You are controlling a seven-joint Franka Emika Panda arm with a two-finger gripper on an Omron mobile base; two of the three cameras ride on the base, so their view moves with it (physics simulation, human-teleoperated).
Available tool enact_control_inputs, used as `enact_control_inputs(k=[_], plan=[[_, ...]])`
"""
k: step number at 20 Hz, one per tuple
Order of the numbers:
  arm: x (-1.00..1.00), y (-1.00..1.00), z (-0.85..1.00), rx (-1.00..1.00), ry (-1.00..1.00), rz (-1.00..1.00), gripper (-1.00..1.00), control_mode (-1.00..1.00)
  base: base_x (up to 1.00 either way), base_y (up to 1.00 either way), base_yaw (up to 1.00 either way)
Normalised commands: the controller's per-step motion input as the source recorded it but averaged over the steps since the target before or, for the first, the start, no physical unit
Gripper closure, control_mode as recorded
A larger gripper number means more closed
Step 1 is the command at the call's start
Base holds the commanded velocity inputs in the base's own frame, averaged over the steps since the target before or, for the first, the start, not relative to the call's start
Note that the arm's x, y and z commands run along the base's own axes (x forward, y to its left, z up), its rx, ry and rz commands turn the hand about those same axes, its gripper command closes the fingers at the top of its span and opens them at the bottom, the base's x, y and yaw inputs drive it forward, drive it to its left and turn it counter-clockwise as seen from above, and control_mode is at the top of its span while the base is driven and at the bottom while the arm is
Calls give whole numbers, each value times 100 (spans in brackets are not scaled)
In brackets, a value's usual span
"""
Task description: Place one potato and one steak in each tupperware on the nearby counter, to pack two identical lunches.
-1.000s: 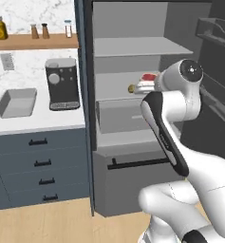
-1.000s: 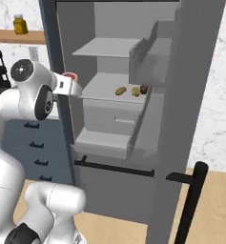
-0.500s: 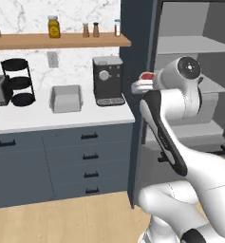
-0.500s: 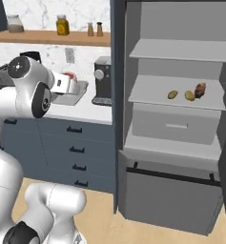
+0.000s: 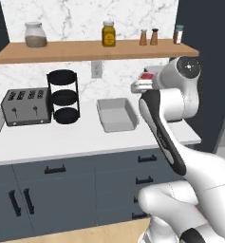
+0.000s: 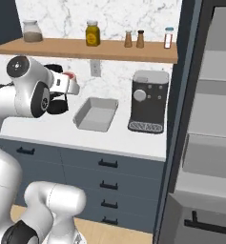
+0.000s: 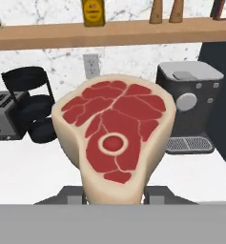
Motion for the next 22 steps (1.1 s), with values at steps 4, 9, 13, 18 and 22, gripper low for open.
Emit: enact_control_inputs(k=[4, 9, 13, 18, 22], plan=[[0, 0, 0, 0, 0, 0, 100, 100, 80, 31, -16], [0, 0, 0, 0, 0, 0, 100, 100, 66, 0, -17], [9, 1, -11, -1, 0, -4, 100, -100, 24, 3, -13], [21, 0, -58, -1, 10, -11, 100, -100, 0, 0, 0], [42, 2, -80, 0, 26, -1, 100, -100, 0, 0, 0]])
